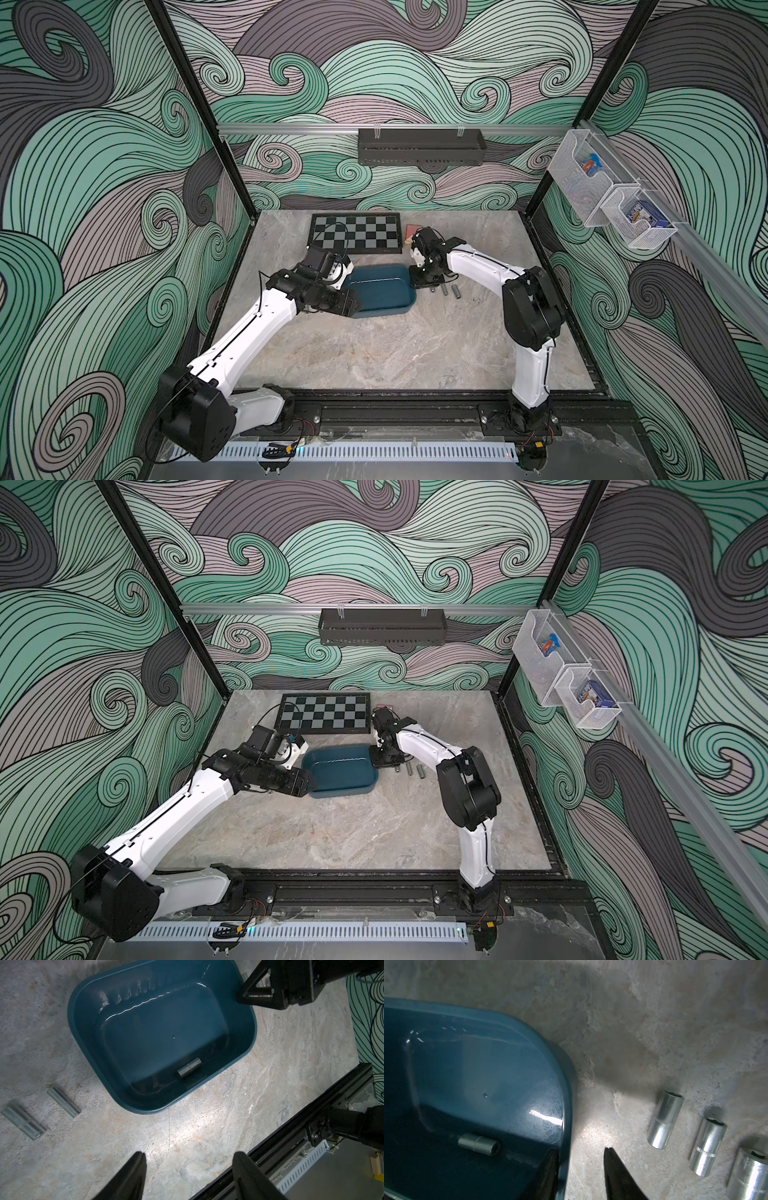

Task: Take out the socket from the storage box
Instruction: Adjust the storage box at the center of the board.

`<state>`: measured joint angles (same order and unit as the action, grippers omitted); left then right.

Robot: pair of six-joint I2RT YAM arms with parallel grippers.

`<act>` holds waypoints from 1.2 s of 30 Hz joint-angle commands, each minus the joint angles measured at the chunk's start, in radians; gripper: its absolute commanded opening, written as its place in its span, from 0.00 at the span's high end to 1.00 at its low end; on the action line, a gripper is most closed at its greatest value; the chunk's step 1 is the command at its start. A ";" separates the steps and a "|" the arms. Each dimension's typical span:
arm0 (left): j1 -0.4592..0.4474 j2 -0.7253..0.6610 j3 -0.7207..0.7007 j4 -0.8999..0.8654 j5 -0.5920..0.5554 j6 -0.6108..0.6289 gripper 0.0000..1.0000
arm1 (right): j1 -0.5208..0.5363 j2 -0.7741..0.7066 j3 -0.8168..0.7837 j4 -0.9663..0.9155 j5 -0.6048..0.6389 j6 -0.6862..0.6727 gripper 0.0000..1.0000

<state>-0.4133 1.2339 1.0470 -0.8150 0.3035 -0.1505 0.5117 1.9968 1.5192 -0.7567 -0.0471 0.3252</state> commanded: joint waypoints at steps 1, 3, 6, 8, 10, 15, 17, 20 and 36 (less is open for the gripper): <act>-0.001 -0.022 -0.002 0.013 0.006 -0.007 0.31 | 0.009 0.022 0.024 -0.030 0.002 0.008 0.61; -0.001 -0.028 -0.007 0.015 0.006 -0.008 0.31 | 0.014 0.034 0.029 -0.032 0.012 0.012 0.61; -0.001 -0.037 -0.020 0.023 0.004 -0.008 0.31 | 0.017 0.054 0.042 -0.052 0.015 0.021 0.67; -0.001 -0.043 -0.027 0.025 0.001 -0.008 0.31 | 0.020 0.067 0.057 -0.077 0.018 0.023 0.74; -0.001 -0.048 -0.036 0.028 -0.004 -0.008 0.31 | 0.022 0.078 0.076 -0.112 0.022 0.024 0.79; -0.002 -0.060 -0.051 0.035 -0.005 -0.007 0.31 | 0.031 0.094 0.106 -0.168 0.040 0.025 0.83; -0.001 -0.065 -0.055 0.032 -0.007 -0.007 0.31 | 0.034 0.101 0.116 -0.188 0.034 0.029 0.85; -0.001 -0.078 -0.059 0.031 -0.012 -0.010 0.31 | 0.043 0.102 0.136 -0.223 0.034 0.031 0.90; -0.001 -0.160 -0.115 0.079 -0.023 -0.019 0.31 | 0.044 0.245 0.449 -0.667 -0.057 -0.015 1.00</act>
<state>-0.4133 1.0950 0.9390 -0.7612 0.2943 -0.1669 0.5507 2.2108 1.9182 -1.2552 -0.0563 0.3397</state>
